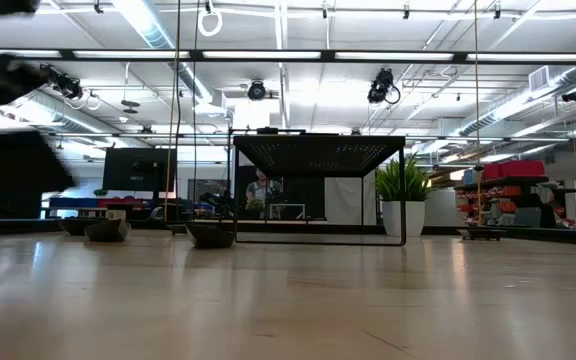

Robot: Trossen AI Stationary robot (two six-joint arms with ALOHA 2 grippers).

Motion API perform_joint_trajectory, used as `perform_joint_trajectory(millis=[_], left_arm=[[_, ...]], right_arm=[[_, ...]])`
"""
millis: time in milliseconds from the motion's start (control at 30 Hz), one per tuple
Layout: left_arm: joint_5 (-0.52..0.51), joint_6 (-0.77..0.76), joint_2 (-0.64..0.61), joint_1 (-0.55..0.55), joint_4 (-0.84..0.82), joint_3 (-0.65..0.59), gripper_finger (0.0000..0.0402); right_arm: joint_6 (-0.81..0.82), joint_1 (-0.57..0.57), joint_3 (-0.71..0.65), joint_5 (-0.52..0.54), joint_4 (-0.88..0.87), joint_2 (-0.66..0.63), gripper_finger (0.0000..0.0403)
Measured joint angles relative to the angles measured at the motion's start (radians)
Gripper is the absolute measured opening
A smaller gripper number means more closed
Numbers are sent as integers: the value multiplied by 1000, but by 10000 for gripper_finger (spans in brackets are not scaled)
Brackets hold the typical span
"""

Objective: Pick & Place Mini shaped plates
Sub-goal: Stack the black square-shaped plate on top of the black square-shaped plates on the shelf

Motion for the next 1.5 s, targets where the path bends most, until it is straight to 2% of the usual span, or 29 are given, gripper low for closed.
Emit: perform_joint_trajectory(millis=[100,267,333,500,667,800,933,1500], left_arm=[[0,217,0,59,183,20,4],[89,568,20,146,553,22,5],[150,664,32,170,650,22,5],[223,725,67,206,747,22,4],[229,727,80,212,754,21,8],[228,728,80,212,761,22,5],[226,727,80,212,765,22,8],[196,724,79,212,767,22,12]], right_arm=[[-25,-3,0,-78,37,0,9],[-44,-67,0,-405,107,0,18],[-85,-91,0,-483,152,7,31],[-199,-142,2,-631,252,20,84],[-240,-195,0,-771,274,61,131],[-244,-202,0,-786,273,82,141],[-265,-202,0,-787,274,105,128],[-265,-201,0,-788,281,103,7]])
